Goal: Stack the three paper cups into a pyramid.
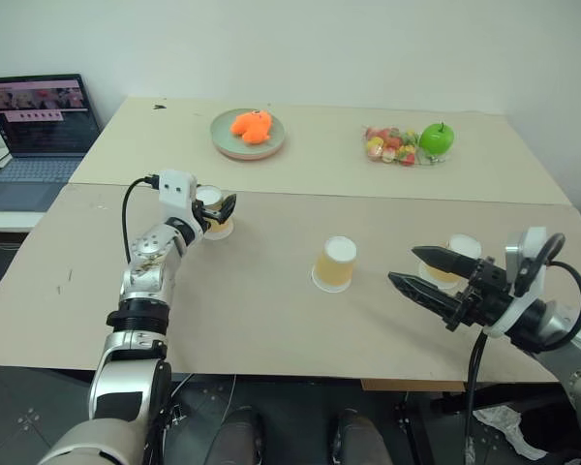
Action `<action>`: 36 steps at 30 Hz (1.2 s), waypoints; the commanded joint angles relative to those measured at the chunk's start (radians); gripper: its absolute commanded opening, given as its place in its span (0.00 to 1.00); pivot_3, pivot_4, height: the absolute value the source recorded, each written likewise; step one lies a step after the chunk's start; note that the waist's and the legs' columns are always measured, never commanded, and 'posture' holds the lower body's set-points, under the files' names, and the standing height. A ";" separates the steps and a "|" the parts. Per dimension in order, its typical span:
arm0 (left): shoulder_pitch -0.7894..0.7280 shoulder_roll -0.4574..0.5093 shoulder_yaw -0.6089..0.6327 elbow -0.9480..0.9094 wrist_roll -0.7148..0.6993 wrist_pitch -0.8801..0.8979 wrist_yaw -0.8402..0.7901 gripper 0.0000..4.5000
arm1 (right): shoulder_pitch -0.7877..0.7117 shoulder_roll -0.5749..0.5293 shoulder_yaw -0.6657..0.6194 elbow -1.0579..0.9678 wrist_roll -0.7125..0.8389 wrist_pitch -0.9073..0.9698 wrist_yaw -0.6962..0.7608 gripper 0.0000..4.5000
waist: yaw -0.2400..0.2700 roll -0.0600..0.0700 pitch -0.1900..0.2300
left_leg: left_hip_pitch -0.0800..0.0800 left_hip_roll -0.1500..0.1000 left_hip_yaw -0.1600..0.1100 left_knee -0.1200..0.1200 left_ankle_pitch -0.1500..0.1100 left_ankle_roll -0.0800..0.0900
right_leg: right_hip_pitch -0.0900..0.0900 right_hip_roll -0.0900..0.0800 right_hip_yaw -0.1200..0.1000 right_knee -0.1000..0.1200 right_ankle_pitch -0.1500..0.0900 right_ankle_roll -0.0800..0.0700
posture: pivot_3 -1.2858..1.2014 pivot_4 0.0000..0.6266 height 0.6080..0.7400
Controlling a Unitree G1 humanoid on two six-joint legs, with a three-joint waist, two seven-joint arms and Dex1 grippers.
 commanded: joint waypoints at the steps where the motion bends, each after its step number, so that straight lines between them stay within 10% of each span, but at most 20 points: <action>1: -0.016 -0.002 0.004 0.010 0.004 -0.044 0.004 0.82 | -0.003 -0.012 -0.015 -0.029 0.004 -0.012 -0.005 1.00 | 0.000 0.000 0.000 | 0.000 0.000 0.000 0.000 0.000 0.000 | 0.000 0.000 0.000 0.000 0.000 0.000 | 0.52 0.24 0.49; 4: -0.029 -0.001 -0.001 0.027 0.006 -0.044 0.001 0.59 | -0.004 -0.014 -0.017 -0.029 0.006 -0.011 -0.008 1.00 | 0.000 0.000 0.000 | 0.000 0.000 0.000 0.000 0.000 0.000 | 0.000 0.000 0.000 0.000 0.000 0.000 | 0.52 0.24 0.49; 11: -0.065 -0.001 -0.034 0.000 0.004 -0.059 -0.071 0.59 | -0.003 -0.019 -0.018 -0.032 0.003 -0.010 -0.014 1.00 | 0.001 0.000 0.000 | 0.000 0.000 0.000 0.000 0.000 0.000 | 0.000 0.000 0.000 0.000 0.000 0.000 | 0.52 0.24 0.49; 21: 0.056 0.134 -0.233 -0.365 -0.172 0.175 -0.670 0.59 | 0.005 -0.032 -0.036 -0.038 0.020 -0.005 -0.016 1.00 | -0.007 0.000 0.000 | -0.002 0.003 0.001 0.000 0.003 -0.005 | -0.002 0.000 0.001 0.000 0.000 0.000 | 0.52 0.24 0.49; 36: -0.053 -0.011 -0.246 -0.121 -0.111 0.104 -0.618 0.59 | 0.036 -0.034 -0.059 -0.060 0.028 -0.006 -0.030 1.00 | 0.005 0.000 0.000 | -0.001 0.000 0.000 0.000 -0.001 0.001 | 0.000 0.001 0.000 -0.001 0.000 0.001 | 0.52 0.24 0.49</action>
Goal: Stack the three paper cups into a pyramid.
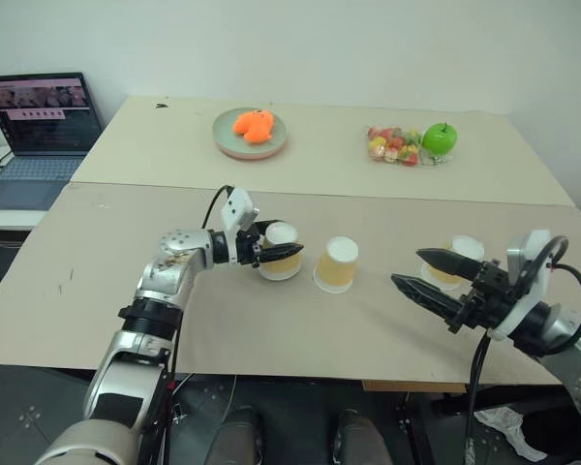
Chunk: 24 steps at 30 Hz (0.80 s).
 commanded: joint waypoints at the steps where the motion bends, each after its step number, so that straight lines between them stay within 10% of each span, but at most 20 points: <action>1: -0.040 -0.027 0.008 0.029 0.012 -0.044 0.007 0.59 | 0.002 -0.017 -0.041 -0.037 0.023 -0.007 -0.002 1.00 | -0.001 0.000 0.000 | 0.000 0.000 0.000 0.000 0.000 0.000 | 0.000 0.000 0.000 0.000 0.000 0.000 | 0.52 0.24 0.49; 18: 0.009 -0.065 -0.028 0.019 0.054 -0.053 0.007 0.59 | 0.008 -0.012 -0.038 -0.036 0.013 -0.017 -0.008 1.00 | -0.003 0.000 0.000 | 0.000 0.000 -0.001 0.000 0.000 0.000 | 0.000 0.000 0.000 0.000 0.000 0.000 | 0.52 0.24 0.49; 19: 0.014 -0.070 -0.030 0.010 0.053 -0.044 0.010 0.81 | 0.005 -0.012 -0.037 -0.035 0.013 -0.017 -0.008 1.00 | -0.003 0.000 0.000 | 0.000 0.000 -0.001 0.000 0.000 0.000 | 0.000 0.000 0.000 0.000 0.000 0.000 | 0.52 0.24 0.49; 21: 0.025 -0.083 -0.024 -0.014 0.025 -0.023 -0.005 0.94 | 0.004 -0.013 -0.035 -0.032 0.011 -0.017 -0.005 1.00 | -0.003 0.000 0.000 | 0.000 0.000 -0.001 0.000 0.000 0.000 | 0.000 0.000 0.000 0.000 0.000 0.000 | 0.52 0.24 0.49; 24: 0.035 -0.088 -0.026 -0.032 0.038 -0.022 0.016 0.99 | 0.003 -0.014 -0.036 -0.030 0.011 -0.016 -0.003 1.00 | -0.004 0.000 0.000 | 0.000 0.000 -0.001 0.000 0.000 0.000 | 0.000 0.000 0.000 0.000 0.000 0.000 | 0.52 0.24 0.49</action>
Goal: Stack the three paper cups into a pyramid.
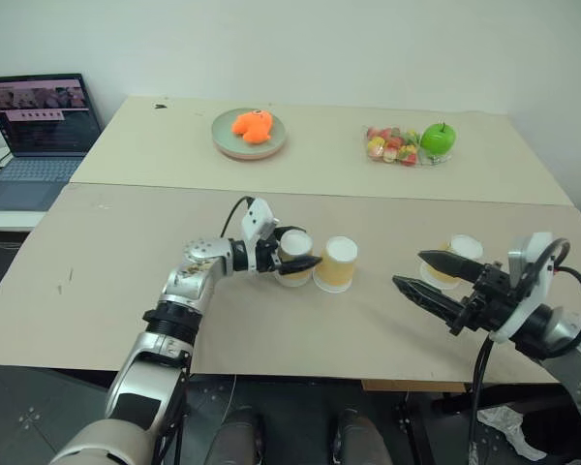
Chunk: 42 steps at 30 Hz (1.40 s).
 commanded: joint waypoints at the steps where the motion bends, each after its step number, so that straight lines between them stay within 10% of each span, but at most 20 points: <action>1: -0.004 0.000 -0.001 -0.063 0.001 0.005 0.010 0.99 | -0.012 -0.013 -0.030 -0.019 0.012 -0.016 0.003 1.00 | -0.001 0.000 0.000 | 0.000 0.000 0.000 0.000 0.000 0.000 | 0.000 0.000 0.000 0.000 0.000 0.000 | 0.52 0.24 0.49; 20: -0.131 0.143 0.280 -0.554 -0.394 0.425 0.151 0.99 | -0.010 -0.019 -0.037 0.070 -0.047 -0.045 0.038 1.00 | -0.003 0.000 0.000 | 0.001 0.003 0.000 0.000 0.001 -0.001 | 0.000 0.000 0.000 0.000 0.000 0.000 | 0.52 0.24 0.49; 30: -0.066 0.283 0.094 -0.681 -0.455 0.452 -0.140 0.99 | 0.140 0.006 -0.250 0.050 -0.090 -0.054 -0.036 1.00 | 0.004 0.001 0.000 | 0.001 0.002 0.000 -0.001 0.002 -0.004 | 0.001 0.000 0.000 0.000 -0.001 0.001 | 0.52 0.24 0.49; 42: -0.078 0.097 -0.087 -0.493 -0.257 0.152 -0.207 0.99 | 0.205 0.065 -0.293 0.099 -0.271 -0.152 -0.146 1.00 | 0.002 0.003 0.000 | 0.003 -0.003 -0.001 -0.001 0.000 0.000 | 0.003 0.000 0.004 0.000 -0.002 0.001 | 0.52 0.24 0.49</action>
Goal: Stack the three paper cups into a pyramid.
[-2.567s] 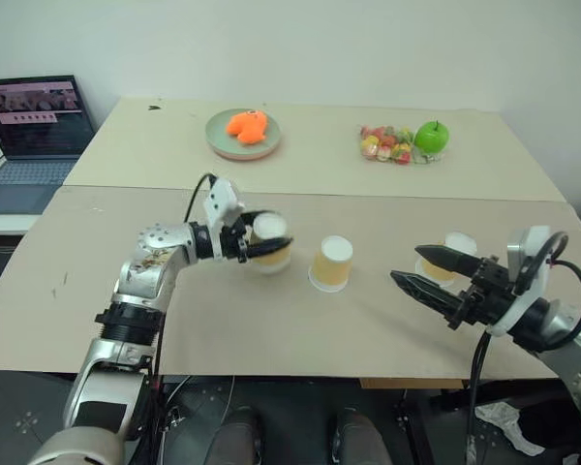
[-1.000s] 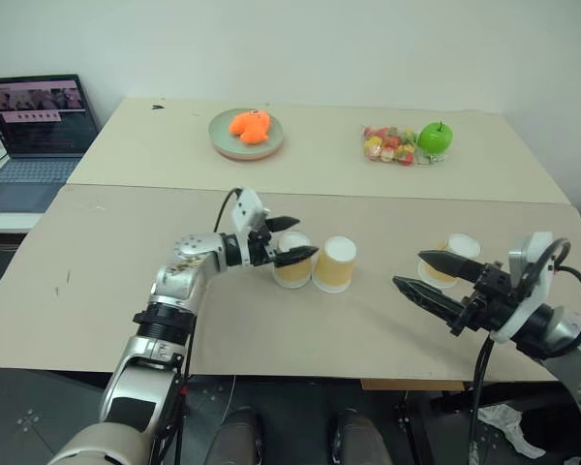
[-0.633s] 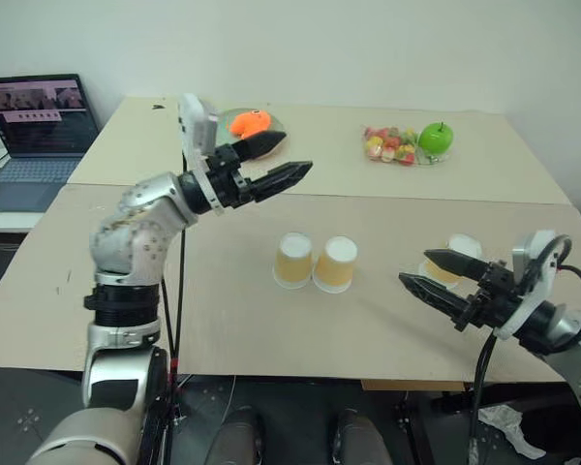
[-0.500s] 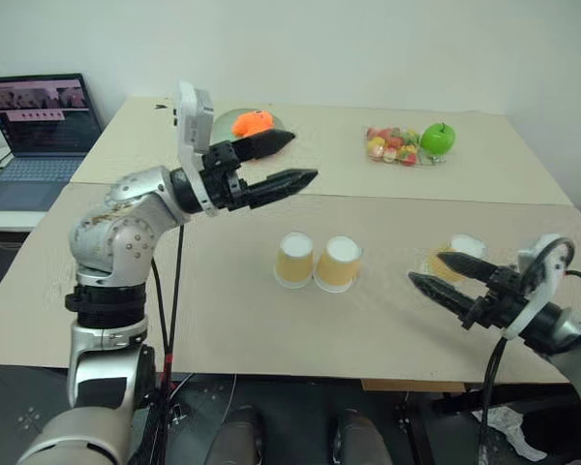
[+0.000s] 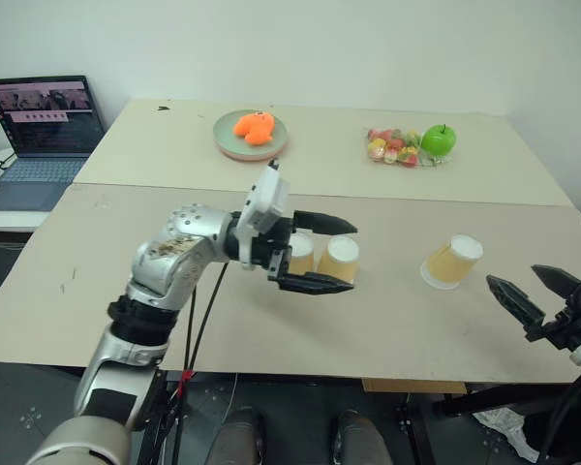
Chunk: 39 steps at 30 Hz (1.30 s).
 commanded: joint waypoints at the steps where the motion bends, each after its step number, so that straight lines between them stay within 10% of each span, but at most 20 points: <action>1: -0.038 -0.041 -0.017 0.057 0.041 -0.073 -0.006 0.99 | -0.045 0.004 0.042 0.037 -0.059 -0.056 -0.011 1.00 | -0.004 0.000 0.000 | 0.000 0.000 0.000 0.000 0.000 0.000 | -0.001 0.000 0.000 0.000 0.000 0.000 | 0.52 0.24 0.49; 39: 0.092 0.039 0.060 -0.053 0.084 -0.059 0.164 0.99 | -0.594 0.038 0.359 0.747 -0.264 -0.345 0.179 1.00 | -0.010 0.006 0.003 | -0.001 -0.002 -0.001 0.000 0.001 -0.002 | -0.001 -0.001 0.001 0.001 -0.001 0.001 | 0.52 0.24 0.49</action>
